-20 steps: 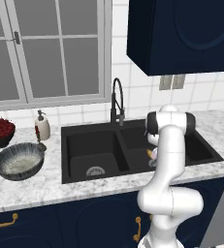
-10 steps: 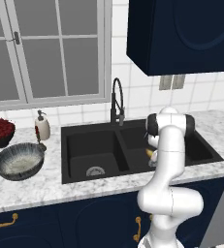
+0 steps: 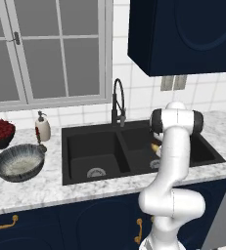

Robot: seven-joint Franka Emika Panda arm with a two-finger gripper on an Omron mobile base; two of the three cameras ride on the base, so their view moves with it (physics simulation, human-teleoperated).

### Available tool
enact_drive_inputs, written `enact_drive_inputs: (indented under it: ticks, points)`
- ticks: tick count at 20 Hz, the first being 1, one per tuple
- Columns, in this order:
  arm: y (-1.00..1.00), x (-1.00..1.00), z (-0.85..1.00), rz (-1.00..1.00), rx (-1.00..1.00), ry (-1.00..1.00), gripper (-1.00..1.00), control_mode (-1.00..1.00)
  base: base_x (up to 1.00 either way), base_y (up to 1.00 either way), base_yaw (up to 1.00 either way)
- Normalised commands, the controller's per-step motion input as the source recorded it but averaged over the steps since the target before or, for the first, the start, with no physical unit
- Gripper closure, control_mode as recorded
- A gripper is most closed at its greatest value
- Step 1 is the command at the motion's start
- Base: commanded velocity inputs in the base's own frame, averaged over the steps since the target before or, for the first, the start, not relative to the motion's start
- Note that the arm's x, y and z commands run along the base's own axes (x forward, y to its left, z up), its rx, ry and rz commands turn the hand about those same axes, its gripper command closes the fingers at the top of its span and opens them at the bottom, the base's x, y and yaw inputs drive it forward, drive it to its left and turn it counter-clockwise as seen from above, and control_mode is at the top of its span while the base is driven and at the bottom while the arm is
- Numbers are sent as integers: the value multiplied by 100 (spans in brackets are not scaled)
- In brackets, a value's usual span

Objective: Pick the cucumber from the sink and place it in the bowl. Then pick the bowl and place it in the microwave. Then close the microwave door and press the start button.

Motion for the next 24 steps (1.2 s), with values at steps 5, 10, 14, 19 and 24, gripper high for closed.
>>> enact_drive_inputs:
  ticks: [5,10,14,19,24]
  points:
    - [0,-46,100,0,3,-15,100,-100,0,0,0]
    - [0,-44,100,1,5,-17,100,-100,0,0,0]
    - [0,-33,100,1,8,-20,100,-100,0,0,0]
    - [0,-53,99,0,6,-15,100,-100,0,0,0]
    - [15,-87,91,3,0,-28,100,-100,0,0,0]
